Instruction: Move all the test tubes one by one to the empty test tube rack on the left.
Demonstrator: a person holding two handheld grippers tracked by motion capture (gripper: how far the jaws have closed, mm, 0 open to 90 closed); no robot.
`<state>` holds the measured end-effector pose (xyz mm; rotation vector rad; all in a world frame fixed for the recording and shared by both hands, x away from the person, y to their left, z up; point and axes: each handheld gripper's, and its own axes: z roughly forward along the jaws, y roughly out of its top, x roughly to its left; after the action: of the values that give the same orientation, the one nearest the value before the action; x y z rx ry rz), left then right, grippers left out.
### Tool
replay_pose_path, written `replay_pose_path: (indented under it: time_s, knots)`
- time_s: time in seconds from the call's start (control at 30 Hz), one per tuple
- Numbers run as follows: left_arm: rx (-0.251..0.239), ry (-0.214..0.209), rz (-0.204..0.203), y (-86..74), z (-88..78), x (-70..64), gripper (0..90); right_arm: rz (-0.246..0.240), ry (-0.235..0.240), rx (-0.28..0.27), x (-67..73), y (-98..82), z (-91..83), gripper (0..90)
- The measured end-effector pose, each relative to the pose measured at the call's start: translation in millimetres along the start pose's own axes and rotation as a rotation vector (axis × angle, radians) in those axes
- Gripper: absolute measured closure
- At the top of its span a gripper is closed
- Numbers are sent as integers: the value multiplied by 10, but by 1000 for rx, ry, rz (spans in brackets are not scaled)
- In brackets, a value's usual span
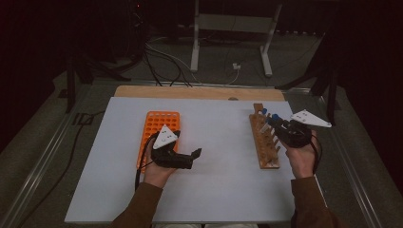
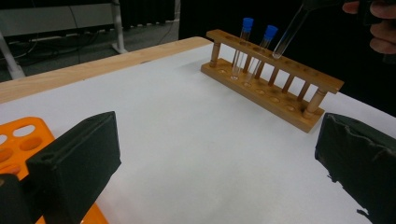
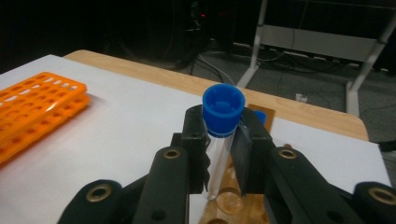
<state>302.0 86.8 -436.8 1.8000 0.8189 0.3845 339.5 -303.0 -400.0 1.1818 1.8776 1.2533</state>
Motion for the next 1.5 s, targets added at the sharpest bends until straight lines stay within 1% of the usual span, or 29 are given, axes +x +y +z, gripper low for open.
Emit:
replay_pose_path:
  time_s: [0.27,0.37,0.47,0.6,0.7,0.8,0.93,1.0,1.13,1.2,1.3,1.37,1.5]
  knots:
    - [-14,5,19,52,33,-144,28,-14,65,27,175,6,99,761]
    - [-14,9,22,68,61,-184,30,9,111,32,226,10,120,761]
    - [-17,3,23,90,98,-230,35,16,138,37,272,17,134,762]
    - [-15,0,24,122,164,-321,42,17,169,41,332,20,148,761]
    - [-12,-14,34,140,222,-401,44,15,190,50,392,16,163,761]
    - [-13,-32,36,153,280,-471,51,0,208,58,467,14,184,761]
    - [-6,-53,39,138,376,-555,59,-12,233,62,548,13,206,761]
    - [-4,-50,50,130,416,-590,63,-5,250,65,573,10,214,760]
    - [-3,-49,55,124,506,-655,80,-7,271,70,626,6,225,761]
    - [-1,-38,59,126,551,-681,88,-8,286,71,660,9,228,761]
    - [0,-21,55,130,627,-704,168,-14,303,72,712,12,231,761]
    - [-1,-17,58,130,665,-714,189,-16,316,76,741,8,241,760]
    - [1,6,72,123,734,-728,325,4,345,90,759,-16,273,761]
